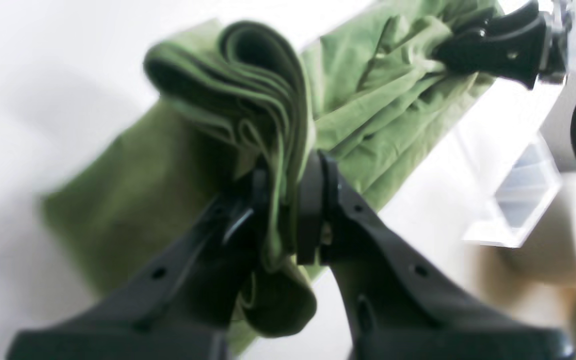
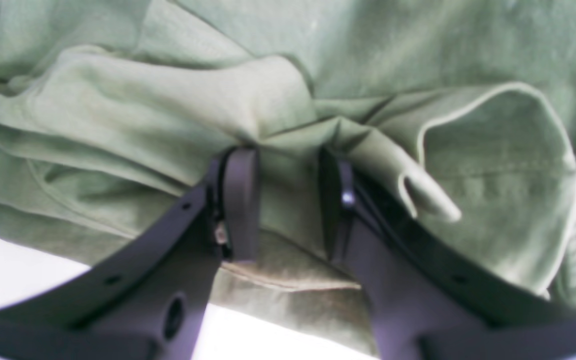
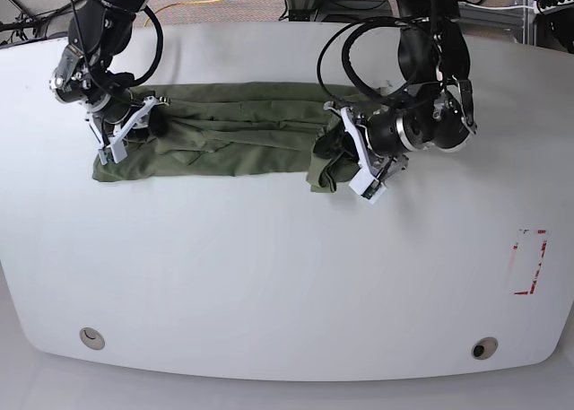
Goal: Fold the T-shirt properly
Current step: 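Move the left gripper to the strip's middle and grasp it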
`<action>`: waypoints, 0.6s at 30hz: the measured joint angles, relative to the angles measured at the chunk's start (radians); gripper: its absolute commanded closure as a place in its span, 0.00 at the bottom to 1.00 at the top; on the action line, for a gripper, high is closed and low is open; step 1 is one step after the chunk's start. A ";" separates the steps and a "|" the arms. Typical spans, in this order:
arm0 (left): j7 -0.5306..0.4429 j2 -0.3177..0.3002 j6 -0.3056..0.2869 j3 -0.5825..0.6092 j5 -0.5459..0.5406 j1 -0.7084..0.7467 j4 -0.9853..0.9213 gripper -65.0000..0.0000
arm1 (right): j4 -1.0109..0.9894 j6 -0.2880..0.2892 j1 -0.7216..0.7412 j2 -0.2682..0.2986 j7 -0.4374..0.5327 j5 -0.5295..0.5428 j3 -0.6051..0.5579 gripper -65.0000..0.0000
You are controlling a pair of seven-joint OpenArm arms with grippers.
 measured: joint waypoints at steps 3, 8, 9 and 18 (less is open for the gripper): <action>0.000 0.016 0.000 0.047 0.080 0.011 -0.029 0.94 | 0.000 0.000 0.002 -0.001 0.000 0.003 0.000 0.70; -0.036 0.025 0.000 0.135 0.081 0.002 -0.030 0.94 | 0.000 0.000 0.002 -0.001 0.000 0.003 0.000 0.70; -0.035 0.027 -0.001 0.143 0.085 0.002 -0.030 0.94 | 0.000 0.000 0.002 -0.001 0.000 0.003 0.000 0.70; -0.034 0.038 0.000 0.182 0.139 -0.004 -0.031 0.92 | 0.000 0.000 0.002 -0.001 0.000 0.003 0.000 0.70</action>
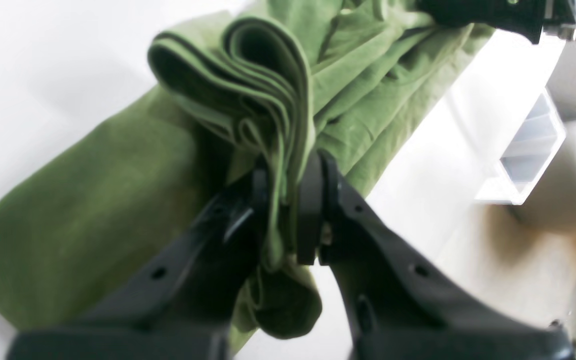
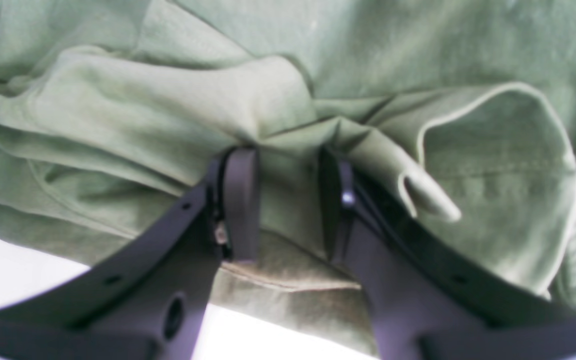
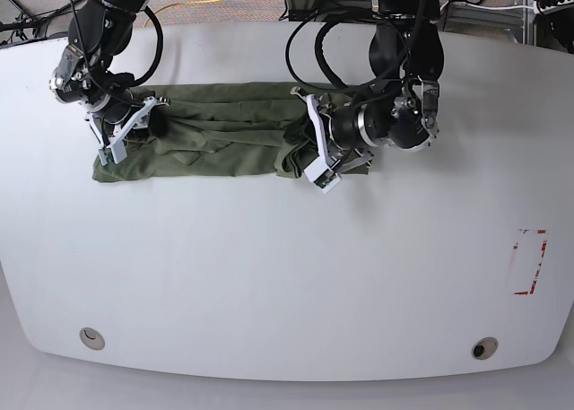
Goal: Fold the T-shirt properly
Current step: 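Move the left gripper to the strip's middle and grasp it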
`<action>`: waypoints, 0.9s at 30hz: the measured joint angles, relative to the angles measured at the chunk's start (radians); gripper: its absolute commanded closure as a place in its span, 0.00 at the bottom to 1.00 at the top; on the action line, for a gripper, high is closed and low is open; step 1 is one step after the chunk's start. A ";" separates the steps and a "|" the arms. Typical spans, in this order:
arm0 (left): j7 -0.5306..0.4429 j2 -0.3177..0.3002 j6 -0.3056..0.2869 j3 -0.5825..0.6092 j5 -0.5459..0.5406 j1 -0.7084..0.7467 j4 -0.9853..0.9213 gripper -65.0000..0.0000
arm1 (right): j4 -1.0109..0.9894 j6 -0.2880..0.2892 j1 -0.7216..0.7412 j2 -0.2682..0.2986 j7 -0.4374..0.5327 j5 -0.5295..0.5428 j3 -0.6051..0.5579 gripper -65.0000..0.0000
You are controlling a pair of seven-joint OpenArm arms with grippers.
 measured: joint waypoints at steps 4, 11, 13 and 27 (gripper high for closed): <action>-0.006 0.001 0.001 0.064 0.002 -0.026 -0.026 0.71 | 0.000 0.000 0.000 0.000 0.000 0.000 0.000 0.70; 0.000 -0.005 0.005 0.146 0.005 -0.050 -0.032 0.48 | 0.000 0.000 0.002 0.000 -0.002 0.000 0.000 0.70; 0.010 -0.005 0.008 0.189 0.004 -0.052 0.021 0.47 | 0.000 0.000 0.003 0.000 -0.003 -0.001 0.000 0.70; -0.005 -0.051 0.028 0.032 -0.013 -0.043 0.182 0.46 | 0.053 -0.002 0.013 -0.013 -0.039 -0.026 0.002 0.69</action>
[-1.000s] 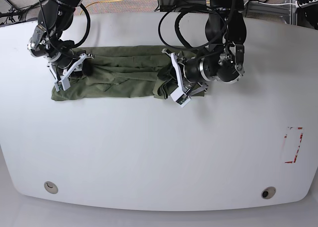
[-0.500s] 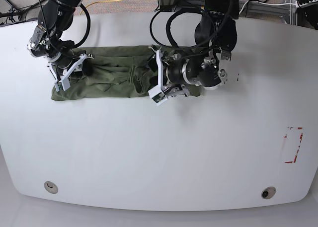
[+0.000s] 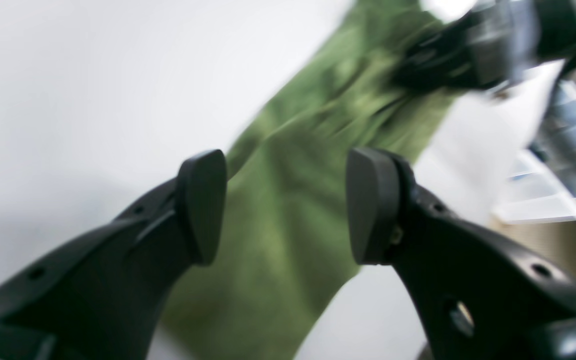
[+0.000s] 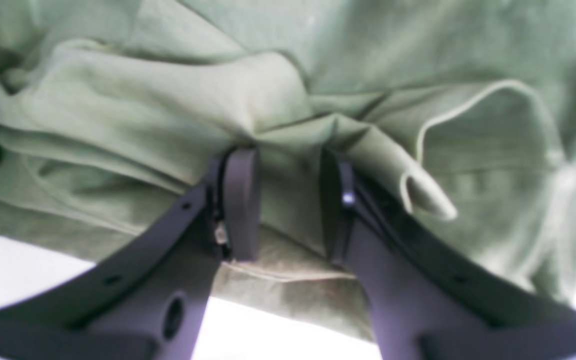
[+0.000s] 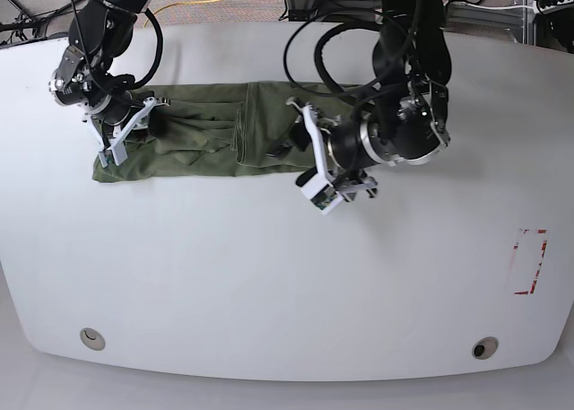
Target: Fold the T-shirt properly
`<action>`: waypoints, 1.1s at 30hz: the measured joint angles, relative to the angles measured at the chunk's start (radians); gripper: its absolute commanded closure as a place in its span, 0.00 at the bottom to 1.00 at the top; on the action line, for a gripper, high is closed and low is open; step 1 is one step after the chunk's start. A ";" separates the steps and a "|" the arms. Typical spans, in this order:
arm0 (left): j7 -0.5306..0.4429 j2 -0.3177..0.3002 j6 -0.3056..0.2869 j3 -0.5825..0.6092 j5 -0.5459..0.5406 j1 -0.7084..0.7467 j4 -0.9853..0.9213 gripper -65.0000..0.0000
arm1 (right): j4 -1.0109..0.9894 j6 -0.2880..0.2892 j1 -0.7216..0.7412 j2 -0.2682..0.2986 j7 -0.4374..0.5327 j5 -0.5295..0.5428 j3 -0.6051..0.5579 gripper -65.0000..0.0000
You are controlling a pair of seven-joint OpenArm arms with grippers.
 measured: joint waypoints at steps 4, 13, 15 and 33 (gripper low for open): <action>0.003 -0.094 0.006 -0.081 0.020 0.044 -0.011 0.46 | 0.067 -0.005 0.023 -0.019 -0.051 0.001 0.008 0.49; -0.087 -0.208 0.003 -0.088 -0.005 0.140 -0.073 0.46 | 0.141 -0.003 0.121 -0.032 -0.217 -0.006 0.220 0.07; -0.149 -0.218 0.002 -0.088 -0.004 0.160 -0.114 0.46 | 0.130 -0.004 0.159 -0.038 -0.233 0.016 0.312 0.07; -0.188 -0.219 0.004 -0.089 0.006 0.175 -0.242 0.46 | -0.357 -0.002 0.185 0.127 -0.257 0.317 0.457 0.17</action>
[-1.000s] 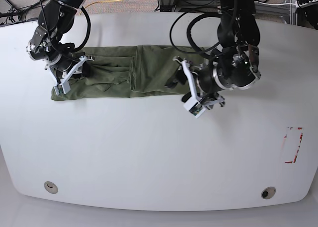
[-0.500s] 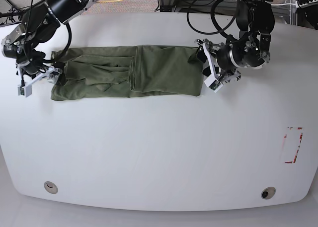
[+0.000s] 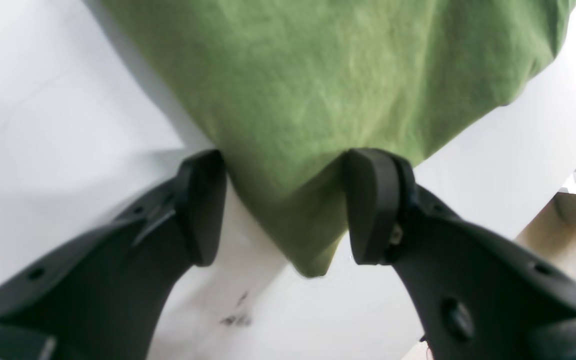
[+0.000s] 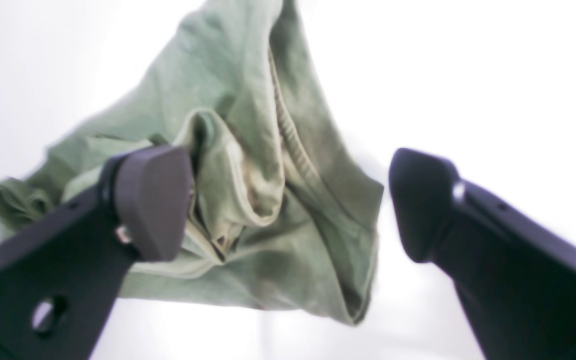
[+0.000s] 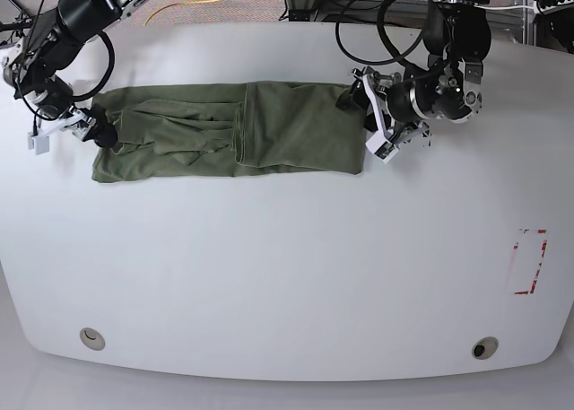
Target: Fold the T-shirt properly
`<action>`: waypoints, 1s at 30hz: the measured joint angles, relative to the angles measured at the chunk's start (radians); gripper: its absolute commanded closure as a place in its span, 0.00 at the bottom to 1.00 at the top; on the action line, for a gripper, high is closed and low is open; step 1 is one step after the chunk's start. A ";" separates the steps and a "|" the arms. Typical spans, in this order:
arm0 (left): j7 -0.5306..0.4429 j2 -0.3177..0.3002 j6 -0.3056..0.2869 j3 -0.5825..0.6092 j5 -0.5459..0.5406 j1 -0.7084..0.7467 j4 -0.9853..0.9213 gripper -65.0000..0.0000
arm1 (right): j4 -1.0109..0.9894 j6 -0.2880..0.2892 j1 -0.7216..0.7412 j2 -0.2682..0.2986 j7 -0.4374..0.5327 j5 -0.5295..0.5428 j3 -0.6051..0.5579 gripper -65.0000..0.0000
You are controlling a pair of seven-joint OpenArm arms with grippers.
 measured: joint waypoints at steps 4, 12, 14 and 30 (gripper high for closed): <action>0.000 0.000 0.000 0.000 0.000 -0.002 0.000 0.46 | 0.008 0.000 -0.007 -0.034 0.009 0.032 -0.050 0.29; 0.000 0.001 0.001 0.000 0.001 -0.002 0.000 0.46 | 0.029 0.000 -0.008 -0.093 0.009 0.029 -0.098 0.76; 0.000 0.001 0.001 0.000 0.001 -0.002 0.000 0.46 | 0.029 0.000 -0.010 -0.092 0.024 0.004 -0.098 0.96; -0.080 0.048 -0.014 -0.002 -0.076 -0.132 -0.262 0.46 | 0.429 -0.003 -0.108 -0.064 -0.032 0.016 -0.171 1.00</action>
